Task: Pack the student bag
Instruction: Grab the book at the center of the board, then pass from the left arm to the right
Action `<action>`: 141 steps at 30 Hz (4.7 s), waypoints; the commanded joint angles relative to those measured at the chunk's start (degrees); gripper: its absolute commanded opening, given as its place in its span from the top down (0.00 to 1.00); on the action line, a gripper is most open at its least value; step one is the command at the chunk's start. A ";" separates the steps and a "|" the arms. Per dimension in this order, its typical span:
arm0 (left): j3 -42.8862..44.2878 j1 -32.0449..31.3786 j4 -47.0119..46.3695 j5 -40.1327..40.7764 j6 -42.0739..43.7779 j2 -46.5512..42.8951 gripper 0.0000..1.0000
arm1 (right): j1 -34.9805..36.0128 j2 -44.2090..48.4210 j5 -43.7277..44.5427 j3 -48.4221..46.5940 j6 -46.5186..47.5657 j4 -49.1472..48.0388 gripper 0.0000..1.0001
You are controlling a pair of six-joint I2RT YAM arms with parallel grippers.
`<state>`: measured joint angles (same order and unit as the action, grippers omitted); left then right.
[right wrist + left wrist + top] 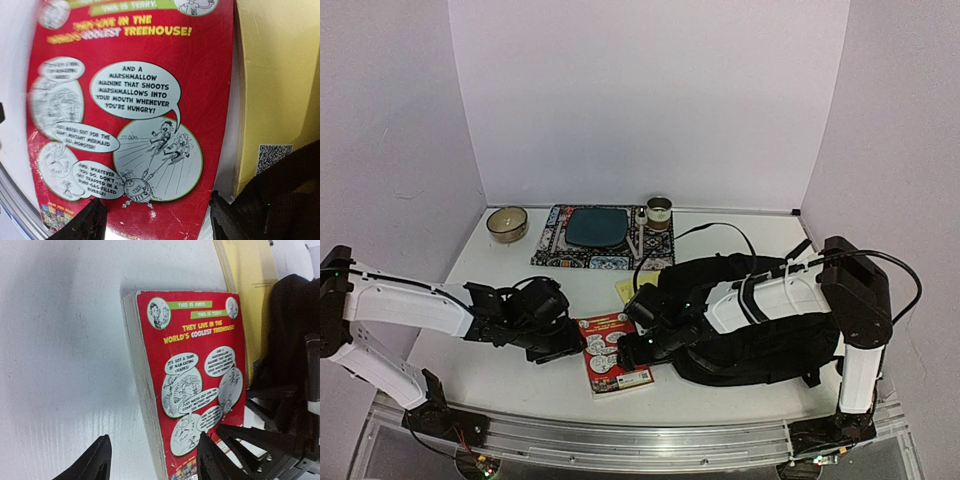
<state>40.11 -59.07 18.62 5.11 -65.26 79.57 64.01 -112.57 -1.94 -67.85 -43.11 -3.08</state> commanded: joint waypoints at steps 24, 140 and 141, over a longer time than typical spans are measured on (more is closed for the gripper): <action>-2.66 4.59 -27.57 -13.60 -6.07 8.37 0.55 | -0.28 -1.59 -1.78 0.93 -0.71 -1.41 0.31; -24.79 3.99 -49.83 -0.27 -13.76 -16.43 0.30 | -9.73 15.63 -26.49 15.28 -11.79 -41.18 1.00; -24.53 3.99 -49.80 -0.14 -13.35 -16.54 0.25 | -9.88 16.60 -25.61 15.38 -11.78 -41.09 1.00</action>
<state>14.48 -54.78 -26.77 3.79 -80.28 64.13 54.68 -101.92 -29.30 -51.59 -55.40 -40.30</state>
